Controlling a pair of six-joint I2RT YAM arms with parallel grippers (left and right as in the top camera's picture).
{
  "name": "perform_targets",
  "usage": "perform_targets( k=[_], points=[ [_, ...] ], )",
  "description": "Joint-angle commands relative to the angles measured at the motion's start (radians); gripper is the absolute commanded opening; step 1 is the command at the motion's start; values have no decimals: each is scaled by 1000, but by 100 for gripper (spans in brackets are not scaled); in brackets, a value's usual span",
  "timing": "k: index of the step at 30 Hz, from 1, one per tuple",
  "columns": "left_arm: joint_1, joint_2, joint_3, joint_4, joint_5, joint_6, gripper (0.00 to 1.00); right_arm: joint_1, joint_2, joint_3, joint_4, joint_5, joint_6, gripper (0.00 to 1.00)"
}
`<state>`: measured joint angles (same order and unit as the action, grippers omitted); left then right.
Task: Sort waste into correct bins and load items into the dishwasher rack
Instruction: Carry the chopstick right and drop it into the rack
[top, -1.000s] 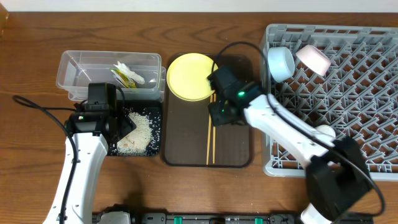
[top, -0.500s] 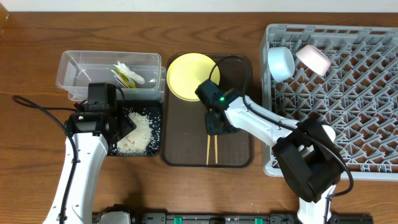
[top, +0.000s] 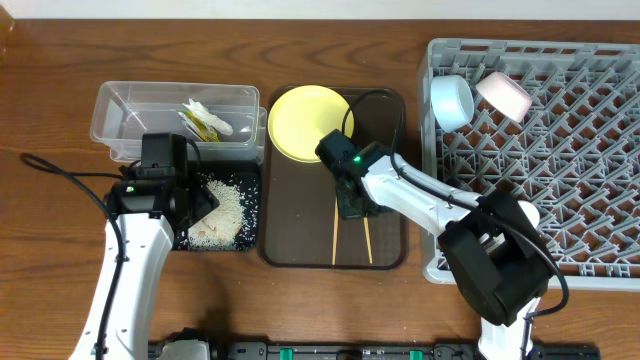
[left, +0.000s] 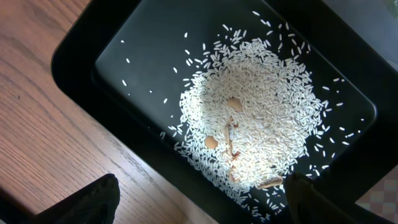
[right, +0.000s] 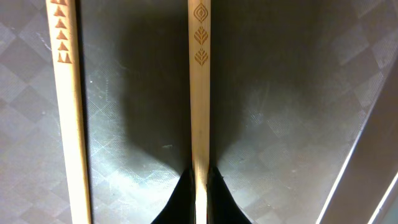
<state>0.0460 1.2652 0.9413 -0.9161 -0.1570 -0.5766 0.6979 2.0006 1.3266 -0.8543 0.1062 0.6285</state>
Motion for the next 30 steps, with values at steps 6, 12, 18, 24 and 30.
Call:
perform_targets(
  k=[6, 12, 18, 24, 30],
  points=[
    [5, -5, 9, -3, -9, -5, 87, -96, -213, 0, -11, 21, -84, 1],
    [5, -5, 9, -3, -9, -5, 87, -200, -408, 0, -81, 21, -186, 1],
    [5, -5, 9, -3, -9, -5, 87, -313, -478, 0, -222, 28, -189, 1],
    [5, -5, 9, -3, -9, -5, 87, -377, -476, -65, -220, 28, -196, 1],
    [5, -5, 9, -2, -9, -5, 87, -398, -476, -177, -123, 23, -275, 1]
  ],
)
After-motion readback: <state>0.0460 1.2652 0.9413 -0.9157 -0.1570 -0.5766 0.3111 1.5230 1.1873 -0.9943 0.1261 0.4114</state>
